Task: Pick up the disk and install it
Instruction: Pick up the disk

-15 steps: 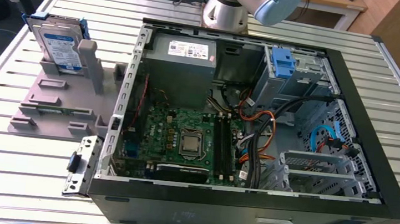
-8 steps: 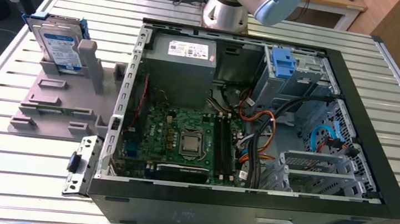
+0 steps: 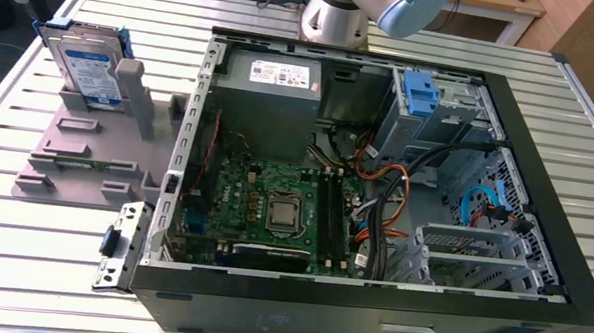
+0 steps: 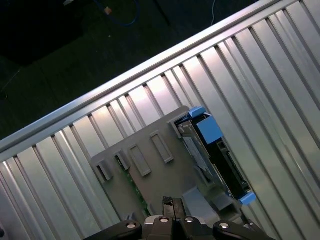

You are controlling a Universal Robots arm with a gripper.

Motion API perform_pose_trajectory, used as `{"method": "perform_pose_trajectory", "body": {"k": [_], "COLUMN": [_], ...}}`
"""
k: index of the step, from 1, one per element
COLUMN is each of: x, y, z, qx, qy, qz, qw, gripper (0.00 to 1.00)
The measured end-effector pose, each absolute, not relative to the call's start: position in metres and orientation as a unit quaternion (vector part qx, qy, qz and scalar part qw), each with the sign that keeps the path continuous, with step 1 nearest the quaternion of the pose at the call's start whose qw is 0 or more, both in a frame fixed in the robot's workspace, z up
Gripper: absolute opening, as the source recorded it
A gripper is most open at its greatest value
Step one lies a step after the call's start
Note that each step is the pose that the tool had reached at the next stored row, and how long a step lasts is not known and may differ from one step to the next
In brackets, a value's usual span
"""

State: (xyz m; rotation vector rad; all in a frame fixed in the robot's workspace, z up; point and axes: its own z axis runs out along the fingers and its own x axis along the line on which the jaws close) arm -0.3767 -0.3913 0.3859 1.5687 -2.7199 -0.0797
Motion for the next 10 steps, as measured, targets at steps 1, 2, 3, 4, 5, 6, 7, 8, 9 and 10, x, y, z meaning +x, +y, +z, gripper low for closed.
{"method": "perform_pose_trajectory", "body": {"k": [1,2,3,4,5,6,7,8,9,10], "x": [-0.3767,-0.3767,-0.3767,-0.3767,-0.3767,-0.3767,-0.3767,-0.3767,-0.3767,-0.3767], "y": [-0.3913,-0.3913,-0.3913,-0.3913,-0.3913,-0.3913,-0.3913,-0.3913,-0.3913,-0.3913], "z": [0.3859,0.3859,0.3859,0.3859,0.3859,0.3859,0.3859,0.3859,0.3859,0.3859], "qx": [0.500,0.500,0.500,0.501,0.501,0.501,0.501,0.502,0.502,0.502], "qy": [-0.866,-0.866,-0.865,-0.865,-0.865,-0.865,-0.865,-0.865,-0.865,-0.864], "qz": [-0.025,-0.025,-0.025,-0.025,-0.025,-0.025,-0.025,-0.025,-0.025,-0.025], "qw": [0.000,0.000,0.000,0.000,0.000,0.000,0.000,0.000,0.000,0.000], "gripper": [0.11,0.11,0.11,0.11,0.11,0.11,0.11,0.11,0.11,0.11]}}
